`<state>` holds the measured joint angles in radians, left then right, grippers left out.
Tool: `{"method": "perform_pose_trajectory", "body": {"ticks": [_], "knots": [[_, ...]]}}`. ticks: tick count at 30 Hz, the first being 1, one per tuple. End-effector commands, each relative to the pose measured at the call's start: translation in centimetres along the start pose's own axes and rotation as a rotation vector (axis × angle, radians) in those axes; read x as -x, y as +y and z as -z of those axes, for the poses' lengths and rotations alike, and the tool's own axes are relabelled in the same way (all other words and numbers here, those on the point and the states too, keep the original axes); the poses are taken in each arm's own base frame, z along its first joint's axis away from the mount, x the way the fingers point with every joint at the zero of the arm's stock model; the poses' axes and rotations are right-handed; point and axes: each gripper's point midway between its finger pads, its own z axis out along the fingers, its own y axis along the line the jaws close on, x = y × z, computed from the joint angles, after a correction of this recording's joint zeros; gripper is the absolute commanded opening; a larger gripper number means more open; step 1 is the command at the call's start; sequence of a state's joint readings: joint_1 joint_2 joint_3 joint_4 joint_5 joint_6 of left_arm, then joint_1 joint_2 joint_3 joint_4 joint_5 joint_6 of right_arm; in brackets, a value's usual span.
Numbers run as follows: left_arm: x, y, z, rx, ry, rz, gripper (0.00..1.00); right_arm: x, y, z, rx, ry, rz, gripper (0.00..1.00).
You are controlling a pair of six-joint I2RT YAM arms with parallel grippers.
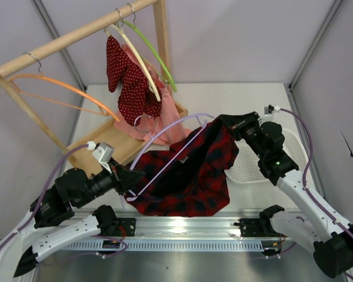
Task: Place the skirt on the hanger
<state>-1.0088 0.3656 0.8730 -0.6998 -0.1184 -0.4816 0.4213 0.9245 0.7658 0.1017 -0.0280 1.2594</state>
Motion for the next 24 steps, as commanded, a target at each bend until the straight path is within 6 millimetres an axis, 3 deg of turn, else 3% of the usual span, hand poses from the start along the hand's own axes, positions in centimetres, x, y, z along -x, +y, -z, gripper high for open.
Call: {"method": "perform_pose_trajectory", "body": {"ticks": [1, 9, 14, 24], "knots": [[2.1, -1.7, -0.1, -0.067, -0.092, 0.077, 0.0, 2.1, 3.5, 0.5, 0.117, -0.114, -0.04, 0.0], [1.8, -0.9, -1.3, -0.01, -0.093, 0.161, 0.0, 1.1, 4.8, 0.4, 0.145, -0.16, -0.005, 0.0], [1.4, -0.5, -1.6, 0.029, -0.072, 0.204, 0.0, 1.3, 5.6, 0.6, 0.102, -0.254, 0.146, 0.0], [1.5, -0.6, -1.1, 0.011, -0.095, 0.236, 0.0, -0.5, 7.1, 0.0, 0.098, -0.308, 0.403, 0.0]]}}
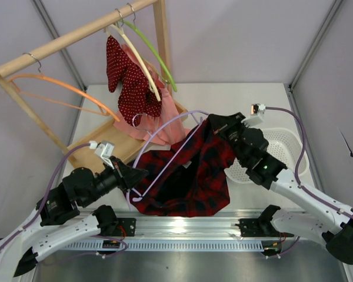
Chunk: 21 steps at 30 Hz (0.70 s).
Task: Place the skirt on the hanger
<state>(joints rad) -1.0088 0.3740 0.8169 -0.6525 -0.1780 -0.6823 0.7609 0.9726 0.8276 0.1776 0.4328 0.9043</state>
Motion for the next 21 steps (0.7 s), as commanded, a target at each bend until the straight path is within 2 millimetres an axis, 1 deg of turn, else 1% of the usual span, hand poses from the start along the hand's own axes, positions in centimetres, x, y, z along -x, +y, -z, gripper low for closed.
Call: {"method": "perform_pose_trajectory", "body": {"ticks": [1, 4, 10, 12, 13, 17, 18, 19, 21], "knots": [[1.9, -1.5, 0.4, -0.055, -0.072, 0.041, 0.0, 3.9, 3.1, -0.2, 0.036, -0.178, 0.099, 0.0], [2.1, -1.5, 0.6, -0.059, -0.084, 0.043, 0.0, 3.9, 2.9, -0.5, 0.02, -0.192, 0.148, 0.0], [2.4, -1.6, 1.1, -0.071, -0.101, 0.052, 0.0, 3.4, 2.1, -1.0, -0.012, -0.205, 0.18, 0.0], [2.3, -1.4, 1.1, -0.067, -0.101, 0.051, 0.0, 3.2, 2.0, -1.2, -0.017, -0.213, 0.191, 0.0], [2.6, -1.6, 1.4, -0.075, -0.11, 0.055, 0.0, 3.2, 1.9, -1.3, -0.02, -0.219, 0.195, 0.0], [2.5, -1.9, 1.4, -0.088, -0.103, 0.058, 0.0, 3.1, 2.1, -1.7, -0.021, -0.24, 0.214, 0.0], [2.6, -1.9, 1.4, -0.089, -0.104, 0.06, 0.0, 3.1, 2.4, -1.7, -0.013, -0.247, 0.221, 0.0], [2.6, -2.0, 1.4, -0.091, -0.107, 0.06, 0.0, 2.7, 2.3, -2.0, -0.018, -0.246, 0.23, 0.0], [2.8, -2.0, 1.5, -0.091, -0.112, 0.064, 0.0, 2.7, 2.7, -2.0, -0.008, -0.261, 0.229, 0.0]]}}
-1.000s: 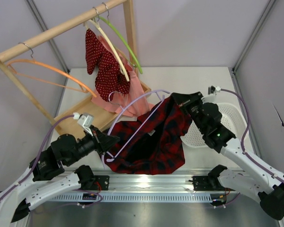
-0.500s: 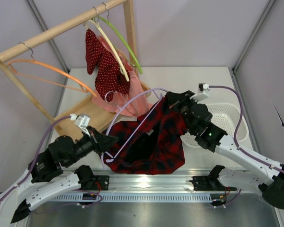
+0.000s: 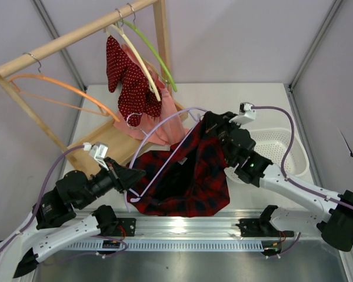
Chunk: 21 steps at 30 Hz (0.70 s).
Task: Place the skirt on the hanger
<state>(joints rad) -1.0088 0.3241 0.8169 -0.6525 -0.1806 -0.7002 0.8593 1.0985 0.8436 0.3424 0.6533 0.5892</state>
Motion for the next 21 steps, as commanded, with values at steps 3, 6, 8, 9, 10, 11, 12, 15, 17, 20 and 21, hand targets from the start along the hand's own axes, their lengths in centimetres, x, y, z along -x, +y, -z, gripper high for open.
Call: {"method": "perform_pose_trajectory", "body": {"ticks": [3, 6, 8, 9, 10, 11, 12, 15, 17, 20, 21], "knots": [[2.2, -1.9, 0.3, -0.064, -0.076, 0.046, 0.0, 3.8, 2.4, -0.4, 0.018, -0.156, -0.04, 0.0], [2.2, -1.9, 0.5, -0.066, -0.08, 0.055, 0.0, 3.7, 2.3, -0.5, 0.017, -0.171, -0.026, 0.0], [2.5, -1.9, 0.7, -0.07, -0.095, 0.063, 0.0, 3.5, 2.2, -0.5, 0.01, -0.176, -0.008, 0.0], [2.6, -2.0, 0.8, -0.073, -0.099, 0.063, 0.0, 3.5, 2.1, -0.5, 0.005, -0.178, -0.007, 0.0], [2.7, -2.0, 0.9, -0.075, -0.101, 0.066, 0.0, 3.4, 2.1, -0.5, 0.003, -0.18, -0.009, 0.0], [2.6, -1.9, 0.9, -0.073, -0.099, 0.067, 0.0, 3.4, 2.1, -0.5, 0.005, -0.182, -0.008, 0.0], [2.6, -1.8, 1.0, -0.066, -0.1, 0.069, 0.0, 3.3, 2.0, -0.5, 0.001, -0.184, -0.005, 0.0], [2.9, -1.6, 1.3, -0.06, -0.12, 0.074, 0.0, 3.2, 1.8, -0.5, -0.012, -0.182, 0.01, 0.0], [3.2, -1.6, 1.5, -0.061, -0.131, 0.072, 0.0, 3.1, 1.7, -0.4, -0.017, -0.177, 0.019, 0.0], [3.2, -1.9, 1.7, -0.077, -0.125, 0.063, 0.0, 3.0, 1.3, -0.4, -0.033, -0.182, 0.036, 0.0], [3.1, -1.9, 1.7, -0.081, -0.121, 0.061, 0.0, 3.0, 1.2, -0.6, -0.04, -0.184, 0.041, 0.0]]}}
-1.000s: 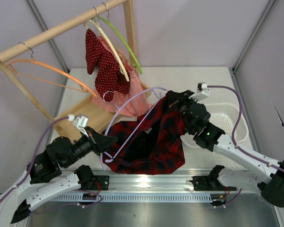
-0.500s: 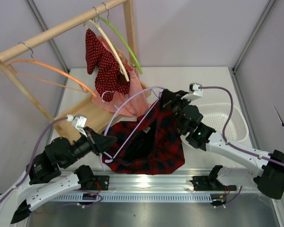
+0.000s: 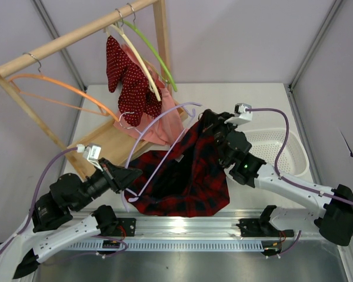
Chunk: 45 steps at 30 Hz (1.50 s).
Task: Place the skirt on the hanger
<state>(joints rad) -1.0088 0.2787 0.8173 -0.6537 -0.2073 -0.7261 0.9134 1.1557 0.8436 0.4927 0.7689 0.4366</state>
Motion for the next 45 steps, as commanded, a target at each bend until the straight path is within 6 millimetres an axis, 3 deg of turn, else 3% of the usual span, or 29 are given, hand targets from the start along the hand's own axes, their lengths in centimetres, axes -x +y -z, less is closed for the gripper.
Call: {"method": "perform_pose_trajectory", "body": {"ticks": [1, 12, 21, 34, 45], "knots": [[1.8, -2.0, 0.5, -0.08, -0.056, 0.023, 0.0, 2.6, 0.3, -0.4, -0.027, -0.094, -0.043, 0.0], [1.4, -3.7, 0.2, -0.169, -0.035, 0.017, 0.0, 2.0, 1.0, -1.1, -0.033, -0.11, -0.018, 0.0], [-0.1, -1.4, -0.6, -0.062, 0.006, 0.018, 0.0, 3.3, 1.1, -0.8, -0.039, -0.138, -0.094, 0.0], [-0.3, 0.6, -0.6, 0.028, -0.012, 0.041, 0.0, 3.8, 0.9, -0.3, -0.049, -0.141, -0.184, 0.0], [1.1, -1.4, 0.2, -0.061, -0.048, 0.044, 0.0, 2.1, 0.5, -0.9, -0.064, -0.117, -0.085, 0.0]]}}
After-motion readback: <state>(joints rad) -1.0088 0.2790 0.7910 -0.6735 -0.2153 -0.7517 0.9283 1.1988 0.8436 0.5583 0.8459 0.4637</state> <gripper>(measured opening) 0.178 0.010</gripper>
